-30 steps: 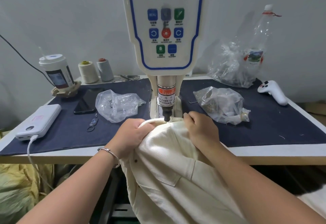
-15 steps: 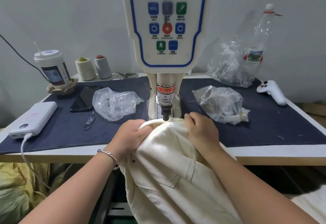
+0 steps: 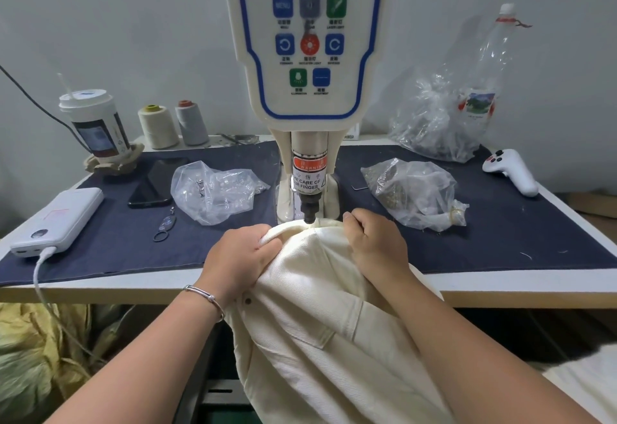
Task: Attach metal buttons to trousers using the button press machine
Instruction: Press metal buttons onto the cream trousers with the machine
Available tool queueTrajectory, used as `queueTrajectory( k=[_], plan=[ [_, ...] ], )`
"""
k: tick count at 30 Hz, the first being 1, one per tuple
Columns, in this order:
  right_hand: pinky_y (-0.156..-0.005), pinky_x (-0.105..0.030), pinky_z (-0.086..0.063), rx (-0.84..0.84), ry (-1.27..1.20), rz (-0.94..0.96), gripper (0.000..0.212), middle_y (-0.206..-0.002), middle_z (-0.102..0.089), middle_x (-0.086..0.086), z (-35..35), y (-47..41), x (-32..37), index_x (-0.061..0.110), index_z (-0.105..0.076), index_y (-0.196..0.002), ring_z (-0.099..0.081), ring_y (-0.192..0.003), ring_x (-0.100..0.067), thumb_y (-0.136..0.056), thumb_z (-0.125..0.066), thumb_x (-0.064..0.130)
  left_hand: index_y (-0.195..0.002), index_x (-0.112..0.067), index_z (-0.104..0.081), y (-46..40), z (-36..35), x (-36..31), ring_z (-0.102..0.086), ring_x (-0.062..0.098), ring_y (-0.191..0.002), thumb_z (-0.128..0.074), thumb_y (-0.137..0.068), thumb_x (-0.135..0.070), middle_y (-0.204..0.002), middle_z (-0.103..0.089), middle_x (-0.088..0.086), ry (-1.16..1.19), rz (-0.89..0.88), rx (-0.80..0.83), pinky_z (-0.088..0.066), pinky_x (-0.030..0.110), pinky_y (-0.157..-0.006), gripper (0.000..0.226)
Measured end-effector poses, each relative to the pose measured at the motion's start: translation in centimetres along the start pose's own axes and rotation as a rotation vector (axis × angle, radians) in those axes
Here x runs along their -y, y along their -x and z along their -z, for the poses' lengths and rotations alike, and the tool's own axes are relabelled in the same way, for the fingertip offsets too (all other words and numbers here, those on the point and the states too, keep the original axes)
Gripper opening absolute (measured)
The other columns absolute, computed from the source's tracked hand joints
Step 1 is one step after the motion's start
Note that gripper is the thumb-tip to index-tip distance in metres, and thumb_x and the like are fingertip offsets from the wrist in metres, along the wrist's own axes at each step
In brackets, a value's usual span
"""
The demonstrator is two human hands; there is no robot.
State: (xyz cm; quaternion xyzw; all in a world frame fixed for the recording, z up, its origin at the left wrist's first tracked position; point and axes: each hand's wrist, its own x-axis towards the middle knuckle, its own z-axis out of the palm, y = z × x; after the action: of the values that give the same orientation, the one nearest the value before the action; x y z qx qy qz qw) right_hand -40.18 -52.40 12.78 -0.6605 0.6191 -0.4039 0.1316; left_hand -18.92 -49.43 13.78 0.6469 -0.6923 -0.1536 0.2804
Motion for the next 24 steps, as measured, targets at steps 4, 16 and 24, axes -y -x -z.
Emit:
queueTrajectory(
  k=[4, 16, 24],
  plan=[
    [-0.050, -0.031, -0.022, -0.005, 0.001, -0.012, 0.046, -0.047, -0.038, 0.003, -0.10, 0.00, 0.09, 0.018, -0.030, -0.054, -0.035, -0.050, -0.014, -0.094, -0.047, 0.032, -0.062, -0.015, -0.045, -0.06, -0.04, -0.02, -0.051, 0.025, -0.068, -0.040, -0.075, -0.043, -0.060, -0.052, -0.001, 0.026, -0.002, 0.005, -0.045, 0.042, -0.065, 0.031],
    [-0.051, -0.032, -0.025, 0.017, 0.030, -0.056, 0.042, -0.051, -0.040, 0.001, -0.12, -0.01, 0.16, 0.015, -0.032, -0.056, -0.036, -0.053, -0.016, -0.094, -0.046, 0.029, -0.056, -0.020, -0.041, -0.48, -0.50, 0.35, -0.042, 0.018, -0.059, -0.043, -0.072, -0.044, -0.054, -0.046, -0.004, 0.058, 0.020, 0.046, -0.034, 0.034, -0.057, 0.029],
    [-0.051, -0.032, -0.025, 0.015, 0.029, -0.062, 0.042, -0.050, -0.038, 0.000, -0.22, -0.10, 0.16, 0.015, -0.031, -0.056, -0.034, -0.052, -0.015, -0.093, -0.046, 0.028, -0.058, -0.017, -0.043, -0.79, -0.76, 0.64, -0.042, 0.017, -0.059, -0.041, -0.071, -0.045, -0.056, -0.047, -0.004, 0.042, 0.027, 0.039, -0.033, 0.032, -0.056, 0.031]
  ],
)
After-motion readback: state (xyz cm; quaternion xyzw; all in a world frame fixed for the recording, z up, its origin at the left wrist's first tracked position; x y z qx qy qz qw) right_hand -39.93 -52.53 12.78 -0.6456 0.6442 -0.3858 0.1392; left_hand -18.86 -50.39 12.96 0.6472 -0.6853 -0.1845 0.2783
